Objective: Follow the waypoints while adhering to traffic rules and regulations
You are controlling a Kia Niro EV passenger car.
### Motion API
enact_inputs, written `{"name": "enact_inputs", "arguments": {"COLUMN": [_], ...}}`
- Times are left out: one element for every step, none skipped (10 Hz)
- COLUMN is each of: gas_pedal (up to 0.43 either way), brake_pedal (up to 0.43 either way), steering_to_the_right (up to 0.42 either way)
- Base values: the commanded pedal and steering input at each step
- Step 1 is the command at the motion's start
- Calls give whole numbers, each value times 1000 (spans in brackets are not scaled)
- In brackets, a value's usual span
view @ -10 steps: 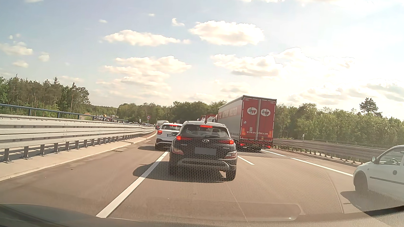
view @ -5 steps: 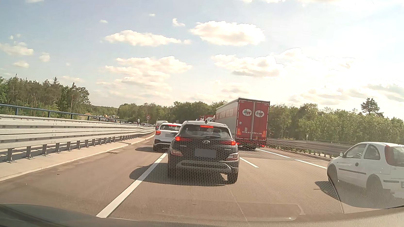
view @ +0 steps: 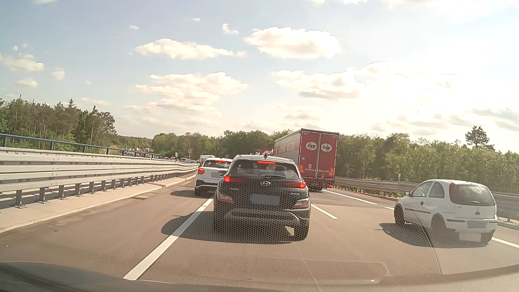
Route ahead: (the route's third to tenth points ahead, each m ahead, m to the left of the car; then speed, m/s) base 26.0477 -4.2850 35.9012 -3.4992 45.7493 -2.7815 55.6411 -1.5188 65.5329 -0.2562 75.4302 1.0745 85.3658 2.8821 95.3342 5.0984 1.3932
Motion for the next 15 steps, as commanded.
{"name": "enact_inputs", "arguments": {"gas_pedal": [0,0,0,0,0,0,0,0,0,0,0,0,0,0,0], "brake_pedal": [152,159,171,183,189,195,207,207,213,226,232,232,232,232,232], "steering_to_the_right": [-11,-11,-11,-11,-11,-11,-11,-11,-11,-11,-11,-11,-11,-11,-11]}}
